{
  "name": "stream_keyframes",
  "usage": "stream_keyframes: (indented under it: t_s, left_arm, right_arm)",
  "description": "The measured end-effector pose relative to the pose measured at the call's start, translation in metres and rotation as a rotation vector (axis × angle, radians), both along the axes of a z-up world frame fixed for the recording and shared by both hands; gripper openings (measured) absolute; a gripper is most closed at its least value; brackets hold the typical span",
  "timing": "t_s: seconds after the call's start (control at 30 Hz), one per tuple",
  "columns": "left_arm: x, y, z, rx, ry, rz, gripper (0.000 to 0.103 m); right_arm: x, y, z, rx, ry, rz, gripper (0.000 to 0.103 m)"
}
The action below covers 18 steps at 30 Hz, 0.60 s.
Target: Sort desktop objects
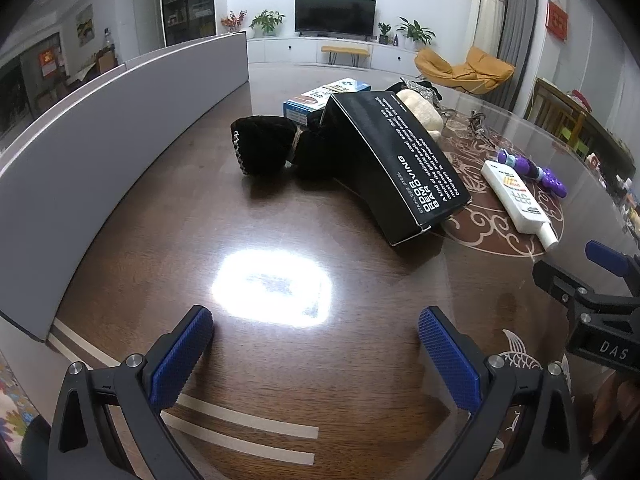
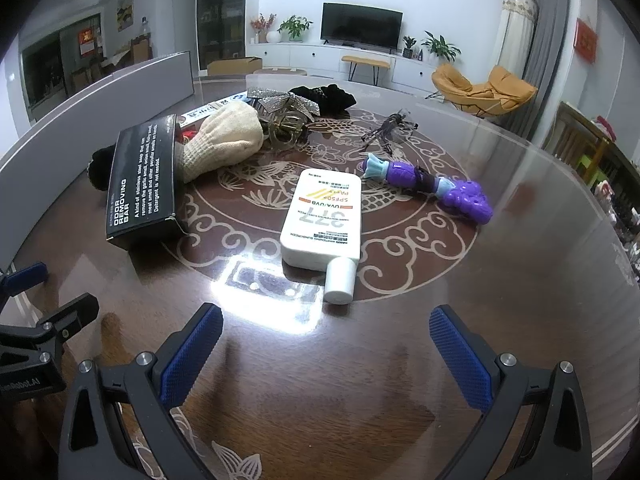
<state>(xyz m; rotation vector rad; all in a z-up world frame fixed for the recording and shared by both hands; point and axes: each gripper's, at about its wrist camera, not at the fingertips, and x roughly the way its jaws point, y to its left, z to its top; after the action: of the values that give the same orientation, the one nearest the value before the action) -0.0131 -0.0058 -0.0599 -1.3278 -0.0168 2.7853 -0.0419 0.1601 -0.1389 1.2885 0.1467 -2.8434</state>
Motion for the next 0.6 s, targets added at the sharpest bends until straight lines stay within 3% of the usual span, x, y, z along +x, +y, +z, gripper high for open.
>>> stream_keyframes:
  t_s: [0.37,0.6]
  left_arm:
    - [0.0006,0.0038,-0.0012,-0.037,-0.017,-0.015,0.103]
    - [-0.0085,0.0028,0.0052,-0.006,-0.053,0.007,0.103]
  right_arm:
    - [-0.0051,0.0066,-0.0050,-0.033,-0.039,-0.029,0.103]
    - [-0.0042,0.0086,-0.0043,-0.044,-0.029,-0.034,0.103]
